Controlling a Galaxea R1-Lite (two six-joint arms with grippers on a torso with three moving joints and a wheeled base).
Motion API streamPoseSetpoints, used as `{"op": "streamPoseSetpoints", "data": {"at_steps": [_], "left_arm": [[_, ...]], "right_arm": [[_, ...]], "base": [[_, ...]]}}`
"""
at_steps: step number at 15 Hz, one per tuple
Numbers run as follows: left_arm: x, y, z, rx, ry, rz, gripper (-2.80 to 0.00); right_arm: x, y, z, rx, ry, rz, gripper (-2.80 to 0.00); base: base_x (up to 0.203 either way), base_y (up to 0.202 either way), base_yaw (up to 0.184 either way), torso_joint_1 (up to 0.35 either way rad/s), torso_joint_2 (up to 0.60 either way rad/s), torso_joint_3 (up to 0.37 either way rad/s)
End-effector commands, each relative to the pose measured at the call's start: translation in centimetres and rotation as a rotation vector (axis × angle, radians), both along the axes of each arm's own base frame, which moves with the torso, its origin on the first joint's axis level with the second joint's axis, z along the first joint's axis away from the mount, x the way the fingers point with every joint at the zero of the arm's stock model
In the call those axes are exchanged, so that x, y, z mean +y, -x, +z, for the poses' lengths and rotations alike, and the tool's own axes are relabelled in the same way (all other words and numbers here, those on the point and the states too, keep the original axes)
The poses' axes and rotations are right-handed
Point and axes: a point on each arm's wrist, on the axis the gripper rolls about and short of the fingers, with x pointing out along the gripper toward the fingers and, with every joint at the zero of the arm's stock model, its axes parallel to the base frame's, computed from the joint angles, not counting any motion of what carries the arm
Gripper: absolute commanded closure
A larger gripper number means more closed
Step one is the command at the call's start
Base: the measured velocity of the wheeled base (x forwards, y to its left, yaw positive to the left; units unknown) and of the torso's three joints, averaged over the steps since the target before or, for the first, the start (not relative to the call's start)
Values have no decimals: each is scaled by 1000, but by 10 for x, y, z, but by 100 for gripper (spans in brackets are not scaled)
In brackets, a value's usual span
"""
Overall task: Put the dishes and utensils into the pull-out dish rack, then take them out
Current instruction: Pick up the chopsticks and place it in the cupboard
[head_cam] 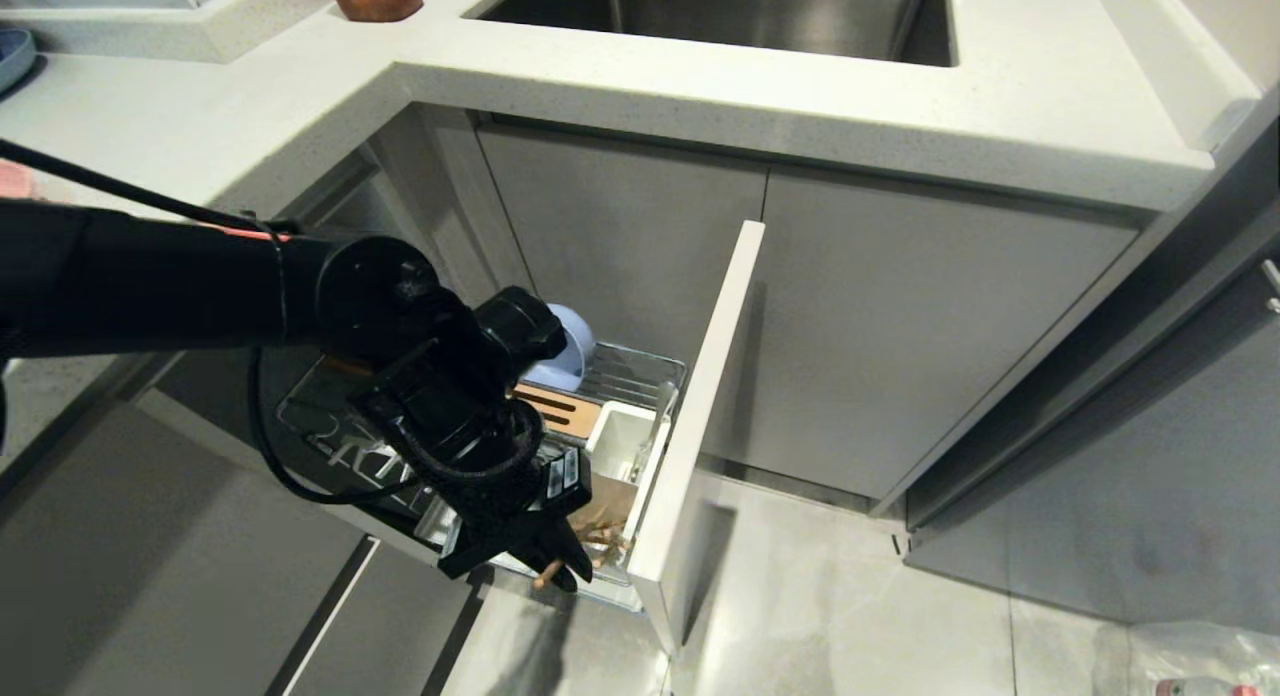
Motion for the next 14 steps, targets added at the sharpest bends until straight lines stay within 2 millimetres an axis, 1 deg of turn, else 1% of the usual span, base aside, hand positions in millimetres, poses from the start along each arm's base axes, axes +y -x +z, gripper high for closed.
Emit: {"op": "streamPoseSetpoints", "data": {"at_steps": [1,2,6,10,11,14], "left_arm": [[-2,-8,-11,32,-15,9,0],[-2,-15,-18,38,-19,11,0],[-6,-29,-24,24,-10,14,0],[-5,-29,-20,16,5,13,0],[-5,-29,-19,14,6,14,-280],[-3,-26,-11,-4,17,17,-280]], "right_arm": [[0,0,0,2,0,0,0],[0,0,0,2,0,0,0],[0,0,0,2,0,0,0],[0,0,0,2,0,0,0],[0,0,0,2,0,0,0],[0,0,0,2,-1,0,0]], "base": [[0,0,0,0,0,0],[0,0,0,0,0,0],[0,0,0,0,0,0],[0,0,0,0,0,0],[0,0,0,0,0,0],[0,0,0,0,0,0]]}}
